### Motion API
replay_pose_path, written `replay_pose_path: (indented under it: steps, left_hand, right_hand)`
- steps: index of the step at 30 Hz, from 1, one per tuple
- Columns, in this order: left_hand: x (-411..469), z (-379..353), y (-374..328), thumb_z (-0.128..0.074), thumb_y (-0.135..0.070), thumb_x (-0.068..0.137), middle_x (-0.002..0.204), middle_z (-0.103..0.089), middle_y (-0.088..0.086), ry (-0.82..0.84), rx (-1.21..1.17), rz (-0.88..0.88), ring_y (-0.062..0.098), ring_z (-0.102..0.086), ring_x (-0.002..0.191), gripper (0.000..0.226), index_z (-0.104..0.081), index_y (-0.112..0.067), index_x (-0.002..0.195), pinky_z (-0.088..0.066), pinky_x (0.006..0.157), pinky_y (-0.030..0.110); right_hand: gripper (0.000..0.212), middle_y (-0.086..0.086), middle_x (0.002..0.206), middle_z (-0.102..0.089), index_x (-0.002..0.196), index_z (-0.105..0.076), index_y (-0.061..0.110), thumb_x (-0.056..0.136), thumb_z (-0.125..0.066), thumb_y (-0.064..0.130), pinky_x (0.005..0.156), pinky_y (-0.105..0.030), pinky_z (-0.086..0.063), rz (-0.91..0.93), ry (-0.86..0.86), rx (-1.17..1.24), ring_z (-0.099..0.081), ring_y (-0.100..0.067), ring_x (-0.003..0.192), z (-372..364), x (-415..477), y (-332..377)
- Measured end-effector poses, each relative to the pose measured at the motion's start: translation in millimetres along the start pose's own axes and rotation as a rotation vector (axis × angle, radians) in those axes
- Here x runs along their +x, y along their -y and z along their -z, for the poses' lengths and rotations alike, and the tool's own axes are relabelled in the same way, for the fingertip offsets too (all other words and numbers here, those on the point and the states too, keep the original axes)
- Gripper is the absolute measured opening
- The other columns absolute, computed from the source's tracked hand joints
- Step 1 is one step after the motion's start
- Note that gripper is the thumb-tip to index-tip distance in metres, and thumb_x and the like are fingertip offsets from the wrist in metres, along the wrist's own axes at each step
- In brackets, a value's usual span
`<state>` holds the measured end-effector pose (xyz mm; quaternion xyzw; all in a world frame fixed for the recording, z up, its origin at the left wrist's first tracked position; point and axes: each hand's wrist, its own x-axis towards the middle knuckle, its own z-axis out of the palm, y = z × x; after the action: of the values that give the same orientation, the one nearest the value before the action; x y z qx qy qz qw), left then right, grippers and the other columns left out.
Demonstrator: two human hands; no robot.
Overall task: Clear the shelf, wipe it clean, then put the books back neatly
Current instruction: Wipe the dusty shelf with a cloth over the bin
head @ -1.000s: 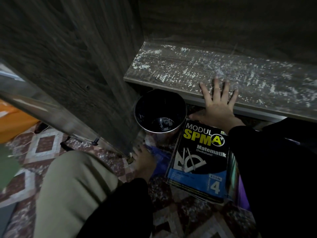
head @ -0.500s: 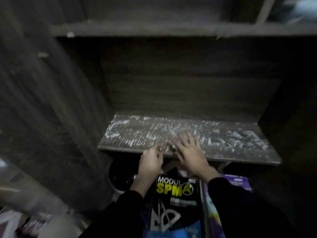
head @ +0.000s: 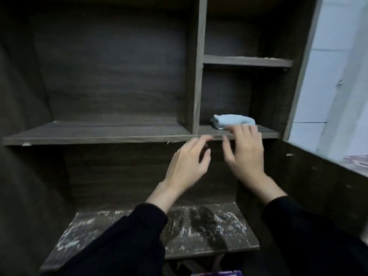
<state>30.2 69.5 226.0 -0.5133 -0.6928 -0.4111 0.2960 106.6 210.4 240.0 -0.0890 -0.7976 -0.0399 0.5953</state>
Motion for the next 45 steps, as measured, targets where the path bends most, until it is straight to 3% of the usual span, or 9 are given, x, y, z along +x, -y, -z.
replay_pose_path:
  steps: [4, 8, 13, 18, 28, 32, 36, 39, 45]
  left_hand:
    - [64, -5, -14, -0.052, -0.01, 0.092, 0.096, -0.059, -0.001, 0.004, -0.058, -0.055, 0.011, -0.057, 0.084, 0.027, -0.058, -0.016, 0.117, -0.05, 0.076, 0.028]
    - [113, -28, -13, -0.052, -0.012, 0.091, 0.13, -0.051, 0.009, 0.293, 0.137, 0.005, 0.023, -0.044, 0.122, 0.052, -0.039, -0.017, 0.141, -0.039, 0.102, 0.036]
    - [138, -54, -2, -0.054, -0.018, 0.086, 0.14, -0.044, 0.014, 0.587, 0.293, 0.265, 0.033, -0.036, 0.131, 0.069, -0.025, -0.017, 0.149, -0.038, 0.104, 0.044]
    - [135, -54, -4, -0.051, -0.008, 0.09, 0.115, -0.06, 0.016, 0.456, 0.366, 0.246, 0.034, -0.059, 0.106, 0.037, -0.056, -0.011, 0.127, -0.05, 0.088, 0.042]
    - [55, 26, -38, -0.064, -0.003, 0.084, 0.113, -0.062, 0.012, -0.08, 0.1, -0.04, 0.026, -0.061, 0.103, 0.037, -0.062, -0.005, 0.121, -0.05, 0.09, 0.036]
    - [-37, 48, -23, -0.066, 0.001, 0.077, 0.112, -0.064, 0.01, -0.094, 0.083, 0.033, 0.012, -0.057, 0.104, 0.039, -0.066, -0.003, 0.115, -0.038, 0.095, 0.015]
    - [-121, 39, 16, -0.062, -0.002, 0.075, 0.109, -0.065, 0.009, 0.006, 0.053, 0.159, 0.007, -0.056, 0.101, 0.037, -0.069, -0.003, 0.111, -0.038, 0.092, 0.009]
    - [-168, 28, 46, -0.063, 0.005, 0.072, 0.11, -0.066, 0.006, 0.067, -0.019, 0.289, 0.003, -0.057, 0.099, 0.037, -0.071, -0.005, 0.107, -0.036, 0.091, 0.002]
    - [-275, 25, 92, -0.069, -0.006, 0.083, 0.127, -0.049, -0.007, -0.068, -0.013, 0.844, 0.008, -0.049, 0.119, 0.054, -0.052, -0.016, 0.133, -0.038, 0.103, 0.023]
  right_hand:
    - [0.044, -0.012, 0.122, -0.054, 0.128, -0.051, 0.015, 0.085, -0.056, 0.021, 0.092, -0.041, -0.034, -0.213, 0.335, -0.093, -0.04, -0.032, 0.119, 5, 59, -46]
    - [0.068, -0.011, 0.148, -0.037, 0.148, -0.028, 0.026, 0.086, -0.056, 0.022, 0.109, -0.045, -0.028, -0.317, 0.778, -0.078, -0.027, -0.032, 0.136, -5, 90, -73]
    - [0.072, -0.011, 0.146, -0.042, 0.15, -0.024, 0.028, 0.085, -0.052, 0.011, 0.103, -0.032, -0.038, -0.325, 1.015, 0.084, -0.043, -0.028, 0.13, -16, 103, -88]
    - [0.045, -0.011, 0.122, -0.06, 0.126, -0.058, 0.028, 0.085, -0.058, 0.011, 0.087, -0.038, -0.049, -0.177, 0.843, -0.029, -0.057, -0.03, 0.108, -31, 99, -101]
    - [0.032, -0.011, 0.092, -0.053, 0.107, -0.063, 0.008, 0.076, -0.059, 0.016, 0.066, -0.029, -0.034, 0.128, -0.011, 0.028, -0.046, -0.023, 0.086, 32, 44, -28]
    - [0.04, -0.013, 0.091, -0.051, 0.109, -0.064, 0.005, 0.072, -0.058, 0.019, 0.07, -0.037, -0.039, 0.226, 0.134, 0.195, -0.047, -0.028, 0.085, 42, -23, 17]
    - [0.067, -0.014, 0.123, -0.05, 0.137, -0.044, 0.025, 0.074, -0.064, 0.037, 0.088, -0.04, -0.042, 0.234, 0.546, 0.264, -0.049, -0.031, 0.11, 11, -103, 52]
    - [0.089, -0.005, 0.123, -0.057, 0.143, -0.031, 0.034, 0.067, -0.074, 0.018, 0.072, -0.034, -0.053, 0.192, 0.711, 0.318, -0.062, -0.028, 0.098, -22, -156, 79]
    - [0.083, -0.007, 0.11, -0.065, 0.131, -0.046, 0.028, 0.059, -0.077, 0.002, 0.067, -0.035, -0.055, 0.048, 0.731, 0.383, -0.065, -0.031, 0.087, -86, -228, 135]
